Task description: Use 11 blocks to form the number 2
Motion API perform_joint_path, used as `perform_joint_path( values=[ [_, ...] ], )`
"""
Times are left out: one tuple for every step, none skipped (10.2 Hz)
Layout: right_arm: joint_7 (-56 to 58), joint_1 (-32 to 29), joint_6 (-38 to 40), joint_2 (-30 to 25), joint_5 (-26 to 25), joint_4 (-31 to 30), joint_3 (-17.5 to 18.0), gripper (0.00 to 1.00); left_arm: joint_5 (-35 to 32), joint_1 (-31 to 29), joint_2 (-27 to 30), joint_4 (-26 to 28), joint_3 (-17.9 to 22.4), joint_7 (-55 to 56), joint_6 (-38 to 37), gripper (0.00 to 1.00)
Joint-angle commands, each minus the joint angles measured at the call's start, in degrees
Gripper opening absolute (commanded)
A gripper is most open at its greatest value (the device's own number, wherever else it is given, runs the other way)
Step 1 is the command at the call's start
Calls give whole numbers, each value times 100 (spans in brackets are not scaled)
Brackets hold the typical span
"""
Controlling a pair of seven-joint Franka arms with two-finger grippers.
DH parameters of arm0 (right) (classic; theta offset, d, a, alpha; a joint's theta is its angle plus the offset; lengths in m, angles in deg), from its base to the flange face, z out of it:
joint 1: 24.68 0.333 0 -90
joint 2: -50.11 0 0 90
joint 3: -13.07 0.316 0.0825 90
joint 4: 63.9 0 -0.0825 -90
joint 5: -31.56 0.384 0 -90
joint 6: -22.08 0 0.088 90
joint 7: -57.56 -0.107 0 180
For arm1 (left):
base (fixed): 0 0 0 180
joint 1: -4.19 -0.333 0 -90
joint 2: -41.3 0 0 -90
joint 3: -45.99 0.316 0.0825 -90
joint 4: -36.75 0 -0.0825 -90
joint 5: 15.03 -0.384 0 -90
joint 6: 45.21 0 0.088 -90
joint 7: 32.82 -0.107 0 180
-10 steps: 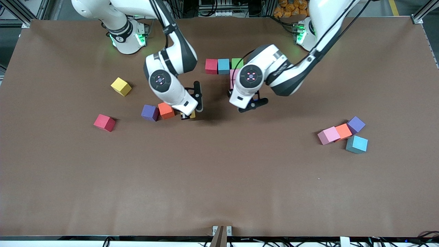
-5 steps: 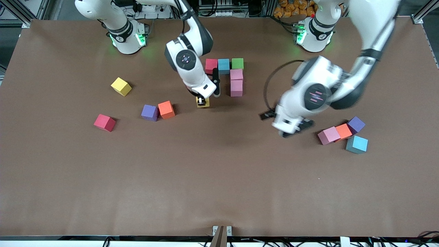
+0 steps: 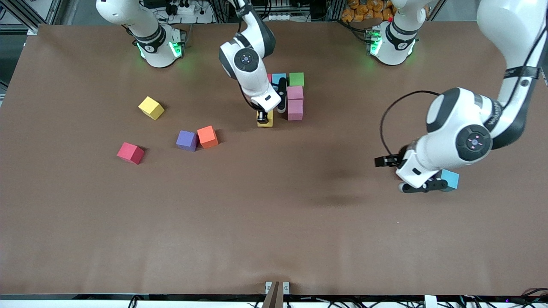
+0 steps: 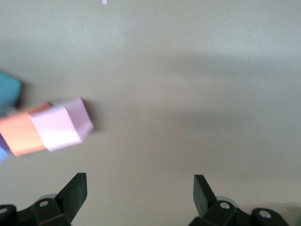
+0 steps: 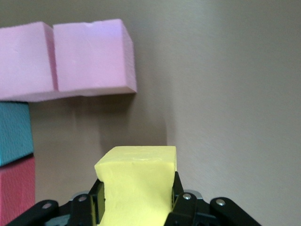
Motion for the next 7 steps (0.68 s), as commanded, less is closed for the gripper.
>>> perform_joint_path(
  values=[
    [-177,23,-330,202,306,3,200,0,-320,-21,-203,-163,20,-1143,-13,100],
    [-334,31,-409,272,324,55,280,0,-634,-21,-204,-163,126,-1539,-13,100],
    [-458,31,-453,334,333,108,385,0,-864,-30,-195,-128,135,-2030,-22,100],
    [-546,31,-454,387,333,213,412,0,-910,-74,-204,-102,144,-2670,-31,100],
    [-582,31,-454,431,333,283,456,0,-910,-274,-204,-84,144,-3494,-22,100],
    [-652,31,-462,484,333,336,465,0,-910,-450,-212,-67,144,-4390,-22,100],
    [-713,31,-462,510,324,380,517,0,-910,-504,-204,3,144,-4912,-22,100]
  ],
)
